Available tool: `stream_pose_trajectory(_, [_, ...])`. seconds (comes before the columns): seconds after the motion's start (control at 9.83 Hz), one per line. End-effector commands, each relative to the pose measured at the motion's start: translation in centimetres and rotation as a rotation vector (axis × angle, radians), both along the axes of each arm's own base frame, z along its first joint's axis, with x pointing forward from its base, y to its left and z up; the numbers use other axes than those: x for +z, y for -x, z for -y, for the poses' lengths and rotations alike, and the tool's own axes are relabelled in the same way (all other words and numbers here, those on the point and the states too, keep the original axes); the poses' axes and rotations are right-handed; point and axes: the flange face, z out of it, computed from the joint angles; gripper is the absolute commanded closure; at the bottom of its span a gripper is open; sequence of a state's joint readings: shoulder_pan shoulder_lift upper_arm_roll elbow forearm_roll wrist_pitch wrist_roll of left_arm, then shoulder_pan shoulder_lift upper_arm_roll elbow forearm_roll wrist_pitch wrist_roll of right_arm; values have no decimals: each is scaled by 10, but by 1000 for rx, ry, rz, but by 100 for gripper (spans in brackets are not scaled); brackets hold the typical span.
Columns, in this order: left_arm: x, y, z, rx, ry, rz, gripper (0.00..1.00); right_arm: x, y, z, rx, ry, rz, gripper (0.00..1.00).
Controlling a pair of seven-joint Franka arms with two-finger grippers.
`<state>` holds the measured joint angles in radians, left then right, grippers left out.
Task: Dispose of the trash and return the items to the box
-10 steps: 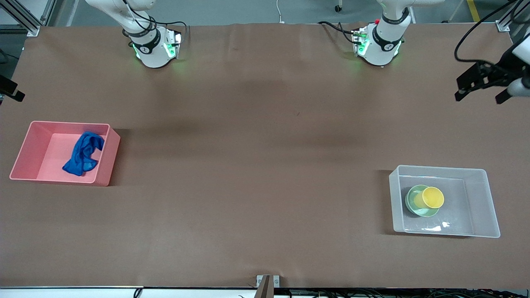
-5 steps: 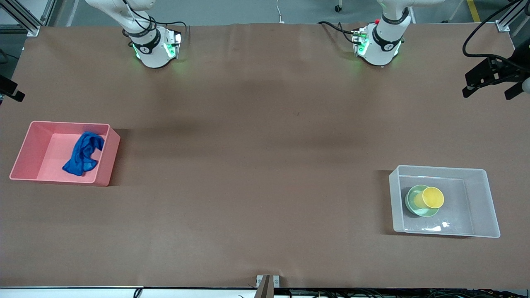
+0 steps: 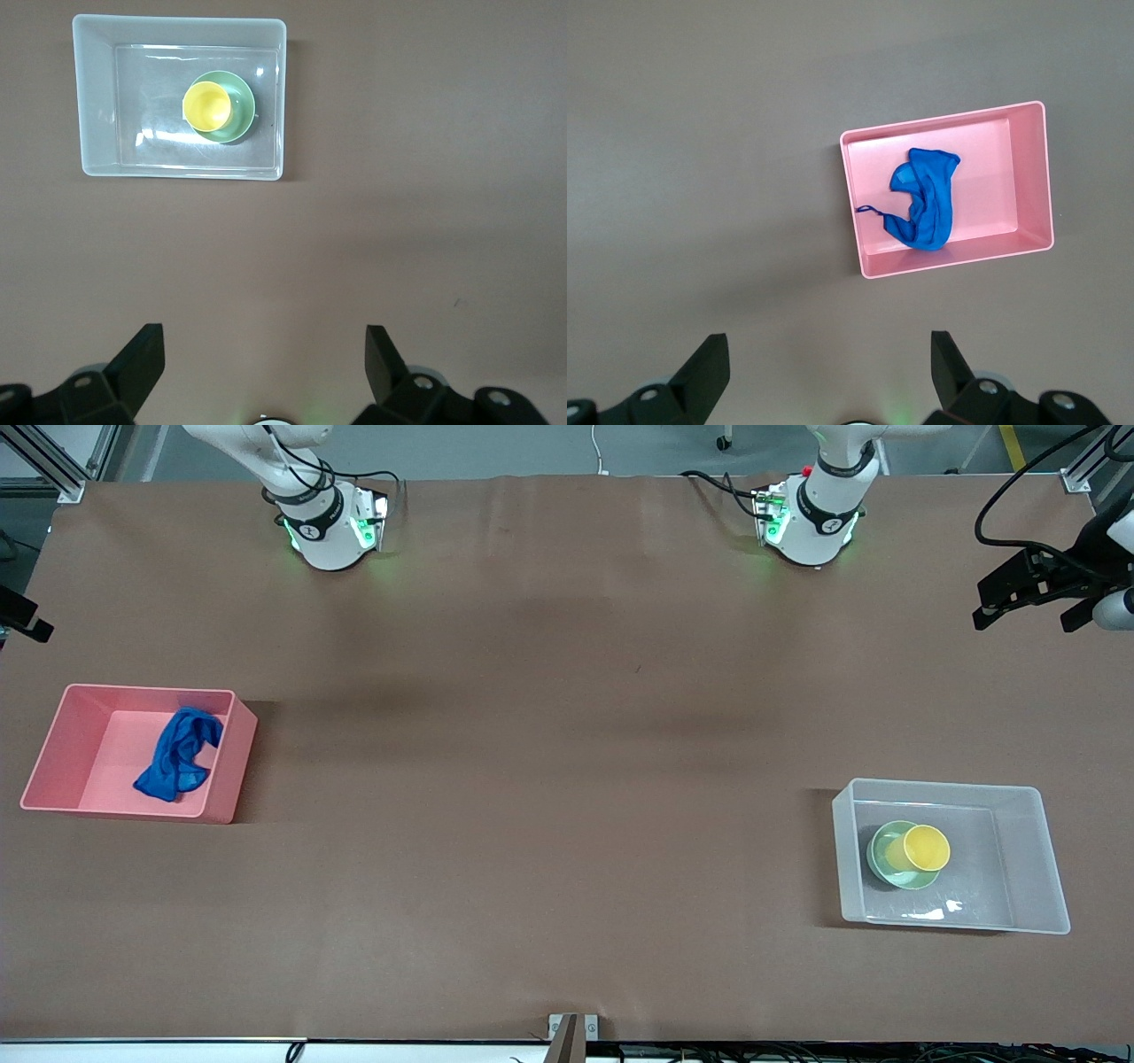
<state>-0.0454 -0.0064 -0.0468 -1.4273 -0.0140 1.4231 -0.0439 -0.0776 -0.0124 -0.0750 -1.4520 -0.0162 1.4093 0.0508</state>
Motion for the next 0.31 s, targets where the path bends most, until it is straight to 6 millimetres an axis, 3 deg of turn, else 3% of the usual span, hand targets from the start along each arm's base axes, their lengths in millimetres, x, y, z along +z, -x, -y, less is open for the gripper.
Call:
stream_pose_trajectory(0.0, [-15, 1, 0, -32, -11, -39, 0, 1, 2, 1, 5, 1, -7, 0])
stream_pose_trajectory(0.2, [-14, 1, -2, -68, -9, -38, 0, 1, 2, 1, 5, 1, -7, 0])
